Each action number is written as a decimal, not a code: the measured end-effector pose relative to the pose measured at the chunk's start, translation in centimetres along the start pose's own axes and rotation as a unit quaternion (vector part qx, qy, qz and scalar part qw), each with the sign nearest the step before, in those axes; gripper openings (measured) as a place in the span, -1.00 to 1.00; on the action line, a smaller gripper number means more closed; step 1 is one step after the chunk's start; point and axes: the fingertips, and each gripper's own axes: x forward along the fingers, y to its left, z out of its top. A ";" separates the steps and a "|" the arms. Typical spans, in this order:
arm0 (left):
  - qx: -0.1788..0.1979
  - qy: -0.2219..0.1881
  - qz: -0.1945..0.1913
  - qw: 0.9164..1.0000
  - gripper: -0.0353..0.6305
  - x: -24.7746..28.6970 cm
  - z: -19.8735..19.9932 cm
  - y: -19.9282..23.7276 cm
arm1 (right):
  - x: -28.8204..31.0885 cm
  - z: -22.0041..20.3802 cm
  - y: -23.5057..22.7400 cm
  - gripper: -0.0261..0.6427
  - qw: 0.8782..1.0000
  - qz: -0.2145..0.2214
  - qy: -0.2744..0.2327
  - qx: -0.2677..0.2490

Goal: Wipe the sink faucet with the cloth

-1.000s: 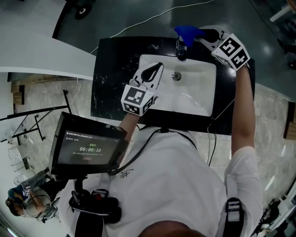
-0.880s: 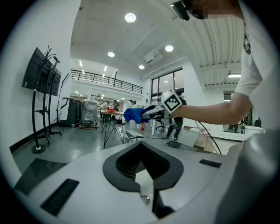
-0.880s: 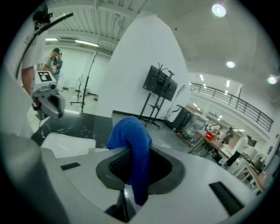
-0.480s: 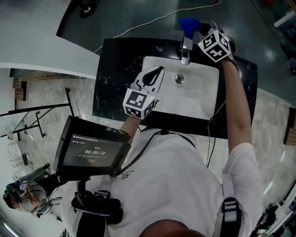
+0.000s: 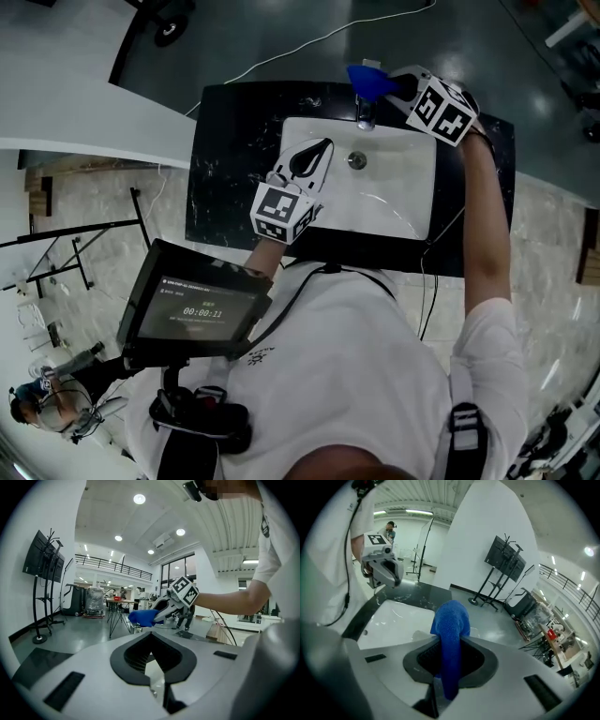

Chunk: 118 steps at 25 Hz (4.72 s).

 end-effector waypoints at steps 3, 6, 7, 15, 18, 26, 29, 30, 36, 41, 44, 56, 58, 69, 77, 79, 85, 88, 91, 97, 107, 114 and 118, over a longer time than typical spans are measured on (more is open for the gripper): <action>0.000 -0.001 -0.006 1.000 -0.89 0.2 0.2 -0.4 | -1.1 1.1 2.5 -0.71 0.998 0.053 -0.018 0.013; -0.001 -0.002 -0.010 1.000 -0.89 0.3 0.3 -0.5 | -2.3 2.3 3.5 -0.71 0.994 0.080 -0.058 0.040; -0.001 -0.003 -0.010 1.000 -0.89 0.3 0.3 -0.6 | -2.8 2.7 3.2 -0.71 0.993 0.078 -0.076 0.051; -0.004 -0.002 -0.002 1.000 -0.89 -0.1 0.1 -0.3 | -2.7 1.1 -7.0 -0.71 0.984 -0.124 -0.075 0.102; -0.007 -0.001 0.007 1.000 -0.89 -0.5 -0.2 0.1 | -1.3 0.6 -10.2 -0.71 0.974 -0.199 -0.044 0.096; -0.011 0.001 0.019 1.000 -0.89 -0.9 -0.5 0.6 | 3.1 -0.3 -10.5 -0.71 0.974 -0.222 0.043 0.019; -0.010 0.001 0.016 1.000 -0.89 -0.8 -0.4 0.5 | 3.3 -0.3 -8.5 -0.71 0.981 -0.189 0.050 -0.007; -0.010 0.001 0.015 1.000 -0.89 -0.8 -0.4 0.4 | 3.2 -0.3 -7.9 -0.71 0.983 -0.178 0.051 -0.010; -0.008 0.000 0.001 1.000 -0.89 -0.4 -0.2 -0.2 | 1.8 -0.2 -4.0 -0.71 0.995 -0.095 0.030 -0.017; -0.008 0.001 -0.009 1.000 -0.89 -0.2 -0.2 -0.8 | 0.9 1.1 -0.1 -0.71 1.000 -0.016 -0.007 0.003; -0.007 0.000 -0.014 1.000 -0.89 0.0 0.0 -1.0 | 0.3 1.6 2.0 -0.71 1.000 0.011 -0.024 0.015; -0.009 0.005 -0.014 1.000 -0.89 0.0 -0.3 -1.2 | -0.3 1.5 10.0 -0.71 0.988 0.097 -0.078 0.094; -0.010 0.005 -0.014 1.000 -0.89 0.0 -0.4 -1.2 | 0.2 1.1 9.8 -0.71 0.987 0.095 -0.073 0.107; -0.011 0.005 -0.006 1.000 -0.89 -0.2 -0.4 -0.7 | 3.2 -2.3 5.1 -0.71 0.984 0.040 -0.017 0.173; -0.011 0.003 -0.004 1.000 -0.89 -0.2 -0.2 -0.7 | 4.4 -4.1 0.6 -0.71 0.967 -0.032 -0.026 0.250; -0.012 0.002 -0.006 1.000 -0.89 -0.1 -0.1 -0.8 | 4.0 -4.7 -0.2 -0.71 0.962 -0.051 -0.030 0.267; -0.011 -0.001 -0.010 1.000 -0.89 0.1 0.1 -1.0 | 2.0 -6.8 -1.3 -0.71 0.955 -0.100 -0.022 0.279; -0.011 -0.002 -0.012 1.000 -0.89 0.2 0.3 -1.1 | 0.1 -7.6 -1.3 -0.71 0.954 -0.116 -0.025 0.276; -0.010 -0.002 -0.013 1.000 -0.89 0.1 0.3 -1.0 | -2.1 -7.2 -0.5 -0.71 0.958 -0.111 -0.043 0.262; -0.008 -0.003 -0.013 1.000 -0.89 0.1 0.4 -0.8 | -3.1 -4.4 4.1 -0.71 0.978 -0.021 -0.059 0.199; -0.009 -0.001 -0.005 1.000 -0.89 -0.1 0.0 -0.6 | 1.3 -1.0 8.4 -0.72 0.984 0.096 -0.039 0.143; -0.011 0.003 -0.002 1.000 -0.89 -0.3 -0.3 -0.3 | 2.5 -1.1 7.1 -0.73 0.987 0.092 0.008 0.131; -0.010 0.002 -0.005 1.000 -0.89 -0.2 -0.3 -0.7 | 2.9 -2.3 3.8 -0.73 0.987 0.050 0.037 0.145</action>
